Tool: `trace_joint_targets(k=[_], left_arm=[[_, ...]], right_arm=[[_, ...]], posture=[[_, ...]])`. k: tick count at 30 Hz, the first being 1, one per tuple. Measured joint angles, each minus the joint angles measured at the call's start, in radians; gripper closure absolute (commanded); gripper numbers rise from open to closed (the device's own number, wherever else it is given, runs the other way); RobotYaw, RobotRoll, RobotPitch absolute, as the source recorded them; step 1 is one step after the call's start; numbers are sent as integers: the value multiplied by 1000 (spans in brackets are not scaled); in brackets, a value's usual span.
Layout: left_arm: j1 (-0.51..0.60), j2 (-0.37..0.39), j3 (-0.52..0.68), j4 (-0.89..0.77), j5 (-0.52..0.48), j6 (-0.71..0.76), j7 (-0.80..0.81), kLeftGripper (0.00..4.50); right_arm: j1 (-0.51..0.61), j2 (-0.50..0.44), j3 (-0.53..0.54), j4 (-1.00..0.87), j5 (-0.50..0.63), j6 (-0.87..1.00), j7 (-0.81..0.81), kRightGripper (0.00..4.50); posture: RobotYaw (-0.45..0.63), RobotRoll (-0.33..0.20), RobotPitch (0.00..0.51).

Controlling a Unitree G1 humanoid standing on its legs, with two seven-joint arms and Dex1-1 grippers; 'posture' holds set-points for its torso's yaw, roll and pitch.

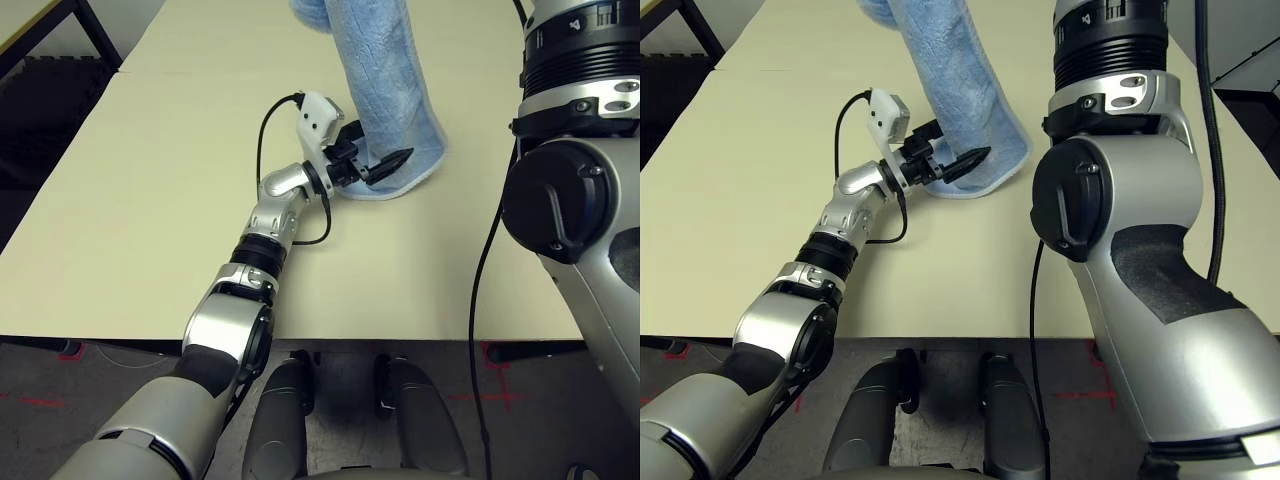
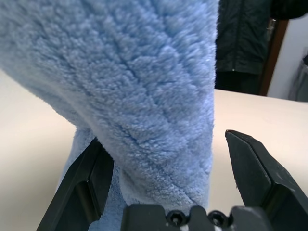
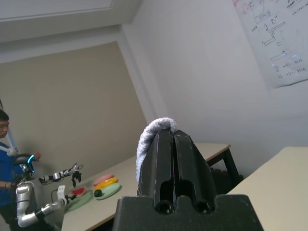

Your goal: Fold the towel and set it aside.

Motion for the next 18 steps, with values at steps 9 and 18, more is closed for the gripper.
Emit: trace_joint_targets(k=[9, 18], left_arm=[[260, 218, 42, -286, -6, 102, 16, 0], [217, 135, 47, -345, -17, 145, 72, 0]], right_arm=[[2, -8, 0, 0, -4, -17, -17, 4469], [2, -7, 6, 0, -4, -17, -21, 4469]], posture=[[-12, 0, 200], [-36, 0, 190]])
